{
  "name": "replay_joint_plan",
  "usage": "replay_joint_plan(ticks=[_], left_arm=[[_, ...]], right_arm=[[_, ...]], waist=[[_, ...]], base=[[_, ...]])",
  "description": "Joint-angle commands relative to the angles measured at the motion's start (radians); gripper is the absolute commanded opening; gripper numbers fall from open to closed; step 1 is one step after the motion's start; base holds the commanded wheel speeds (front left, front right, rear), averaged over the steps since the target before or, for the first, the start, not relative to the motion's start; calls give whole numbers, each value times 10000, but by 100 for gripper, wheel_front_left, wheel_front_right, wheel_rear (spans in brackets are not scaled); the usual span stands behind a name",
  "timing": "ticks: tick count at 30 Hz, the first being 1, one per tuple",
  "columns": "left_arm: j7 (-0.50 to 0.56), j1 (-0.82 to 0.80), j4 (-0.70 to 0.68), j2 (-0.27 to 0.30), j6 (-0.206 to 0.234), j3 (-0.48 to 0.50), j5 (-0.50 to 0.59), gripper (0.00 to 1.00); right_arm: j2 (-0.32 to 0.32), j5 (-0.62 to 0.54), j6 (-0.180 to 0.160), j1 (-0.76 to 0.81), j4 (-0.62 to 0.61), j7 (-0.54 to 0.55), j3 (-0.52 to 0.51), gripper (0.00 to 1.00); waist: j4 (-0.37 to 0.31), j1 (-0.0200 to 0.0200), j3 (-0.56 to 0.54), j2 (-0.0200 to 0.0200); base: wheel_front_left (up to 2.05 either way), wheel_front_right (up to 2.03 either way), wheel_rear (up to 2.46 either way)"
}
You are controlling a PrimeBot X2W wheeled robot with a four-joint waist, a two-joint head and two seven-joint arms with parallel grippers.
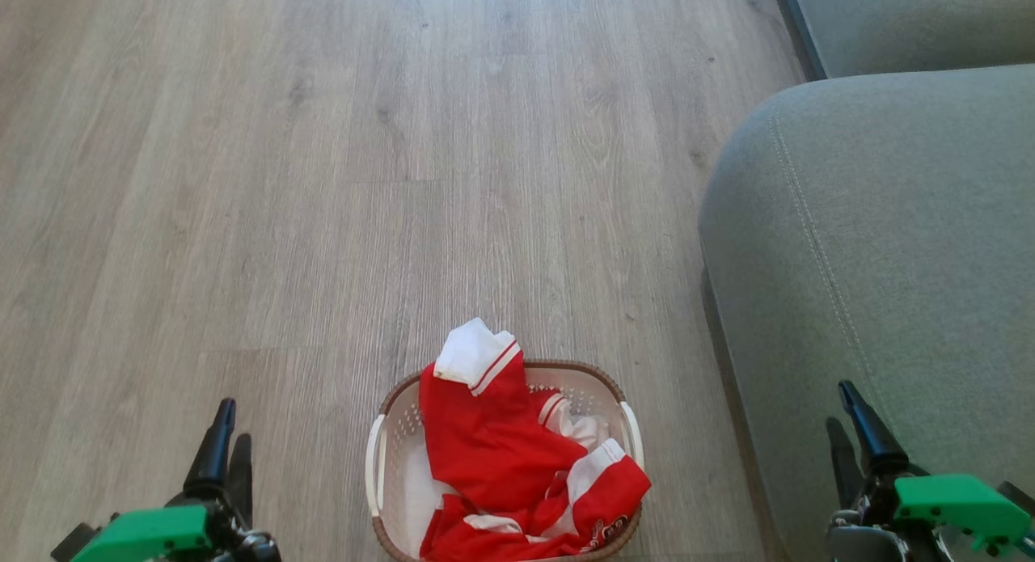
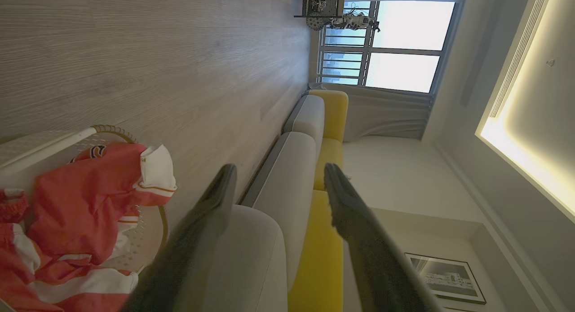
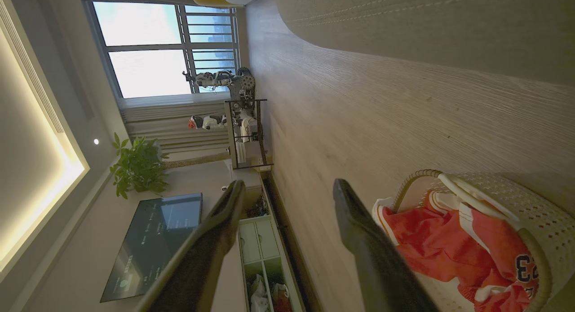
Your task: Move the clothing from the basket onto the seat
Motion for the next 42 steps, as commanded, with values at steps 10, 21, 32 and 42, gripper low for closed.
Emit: replay_joint_plan(ticks=[10, 21, 32, 42], left_arm=[[-368, -362, -640, 110, 3, -85, 464, 100], [-661, -319, -1272, 120, 214, -168, 1598, 100], [-982, -247, -1941, 131, 525, -474, 3586, 100], [-1274, -168, -2272, 141, 821, -863, 5392, 100]], right_arm=[[-21, -390, 0, -404, -502, -392, 171, 100], [-35, -1374, 0, -416, -908, -689, 151, 100], [-50, -3167, 0, -396, -1543, -1014, 295, 100], [-64, -4772, -1, -325, -1925, -1310, 622, 100]], waist=[[25, 0, -28, 0], [51, 0, -31, 0], [78, 0, -18, 0], [99, 0, -10, 0]], base=[[0, 0, 0], [0, 0, 0], [0, 0, 0], [0, 0, 0]])
